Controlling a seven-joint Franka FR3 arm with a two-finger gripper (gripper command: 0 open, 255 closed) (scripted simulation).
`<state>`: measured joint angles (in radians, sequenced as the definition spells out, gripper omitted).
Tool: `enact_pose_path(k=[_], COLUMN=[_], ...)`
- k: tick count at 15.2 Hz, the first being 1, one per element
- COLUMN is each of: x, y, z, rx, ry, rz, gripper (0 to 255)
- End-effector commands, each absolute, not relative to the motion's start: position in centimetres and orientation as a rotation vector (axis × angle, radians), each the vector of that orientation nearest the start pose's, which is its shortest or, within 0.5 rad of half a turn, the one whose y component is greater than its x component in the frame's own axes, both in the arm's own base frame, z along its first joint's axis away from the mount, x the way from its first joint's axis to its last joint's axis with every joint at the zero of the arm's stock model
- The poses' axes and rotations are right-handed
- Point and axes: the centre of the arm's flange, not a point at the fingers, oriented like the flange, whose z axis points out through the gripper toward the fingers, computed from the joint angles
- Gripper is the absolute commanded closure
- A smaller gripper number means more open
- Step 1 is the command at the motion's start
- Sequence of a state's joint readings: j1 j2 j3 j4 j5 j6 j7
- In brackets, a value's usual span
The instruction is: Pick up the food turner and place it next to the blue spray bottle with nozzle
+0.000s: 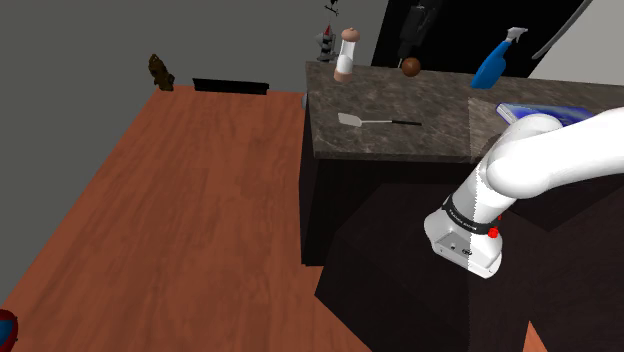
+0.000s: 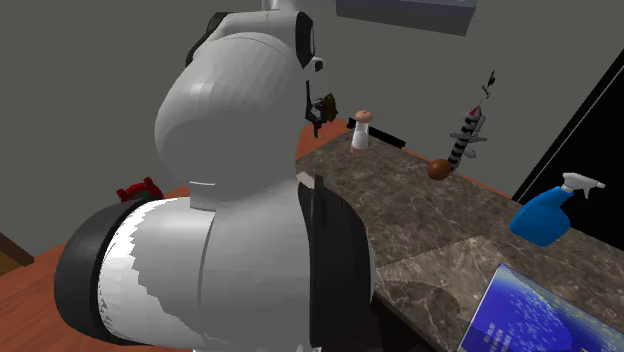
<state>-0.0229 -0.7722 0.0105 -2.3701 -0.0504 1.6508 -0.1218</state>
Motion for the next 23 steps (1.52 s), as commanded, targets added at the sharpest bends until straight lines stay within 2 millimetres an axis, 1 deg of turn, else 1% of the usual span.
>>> enact_pose_path(k=[1, 9, 18, 23], x=[31.8, 33.8, 36.8, 36.8], y=[-0.8, -5.2, -9.2, -9.4], z=[58.7, 49.1, 38.1, 35.7], rx=[-3.197, -3.117, -2.937, -2.931], ry=[-0.175, -0.662, -1.183, -1.197], rz=[-0.078, 0.004, 0.094, 0.097], gripper=[0, 0, 0, 0])
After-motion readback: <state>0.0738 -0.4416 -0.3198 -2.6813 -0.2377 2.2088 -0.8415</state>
